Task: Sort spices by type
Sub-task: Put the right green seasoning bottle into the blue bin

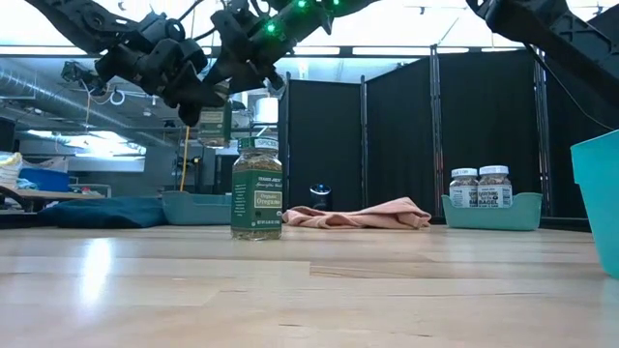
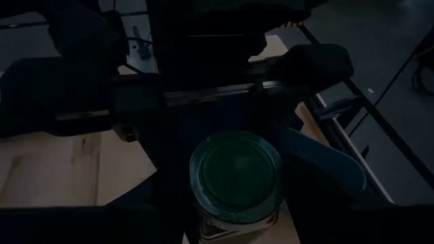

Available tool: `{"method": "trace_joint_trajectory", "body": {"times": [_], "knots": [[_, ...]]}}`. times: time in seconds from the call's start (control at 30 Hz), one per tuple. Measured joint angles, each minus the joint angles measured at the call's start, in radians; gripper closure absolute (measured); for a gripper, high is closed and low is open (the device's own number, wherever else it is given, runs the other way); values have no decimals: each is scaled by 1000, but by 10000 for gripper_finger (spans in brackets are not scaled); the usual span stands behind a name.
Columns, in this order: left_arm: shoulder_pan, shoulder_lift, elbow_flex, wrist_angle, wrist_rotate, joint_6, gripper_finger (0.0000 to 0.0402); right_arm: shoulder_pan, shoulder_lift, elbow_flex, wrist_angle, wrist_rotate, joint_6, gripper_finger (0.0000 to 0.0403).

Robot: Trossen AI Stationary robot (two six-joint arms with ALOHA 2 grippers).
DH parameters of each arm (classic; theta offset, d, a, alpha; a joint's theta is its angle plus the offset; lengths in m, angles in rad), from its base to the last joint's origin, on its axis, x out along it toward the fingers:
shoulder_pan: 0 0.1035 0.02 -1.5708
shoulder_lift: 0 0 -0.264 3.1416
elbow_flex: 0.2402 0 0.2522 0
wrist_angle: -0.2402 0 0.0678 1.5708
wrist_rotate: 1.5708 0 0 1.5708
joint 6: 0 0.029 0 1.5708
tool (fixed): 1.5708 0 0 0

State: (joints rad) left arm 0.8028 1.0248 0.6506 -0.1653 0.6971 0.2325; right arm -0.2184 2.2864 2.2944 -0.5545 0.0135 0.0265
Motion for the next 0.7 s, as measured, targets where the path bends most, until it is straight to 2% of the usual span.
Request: {"method": "trace_joint_trajectory", "body": {"times": [0.17,0.33,0.5,0.7], "knots": [[0,-1,0,17,-12,-20,199,-1,0,0,3,5,23,193],[-1,-1,0,20,-84,-37,199,-3,1,0,7,27,42,163],[1,0,-1,13,-269,-71,201,-13,-26,0,16,85,33,147],[0,0,-1,46,-431,-115,201,-36,-87,0,11,134,25,155]]}}
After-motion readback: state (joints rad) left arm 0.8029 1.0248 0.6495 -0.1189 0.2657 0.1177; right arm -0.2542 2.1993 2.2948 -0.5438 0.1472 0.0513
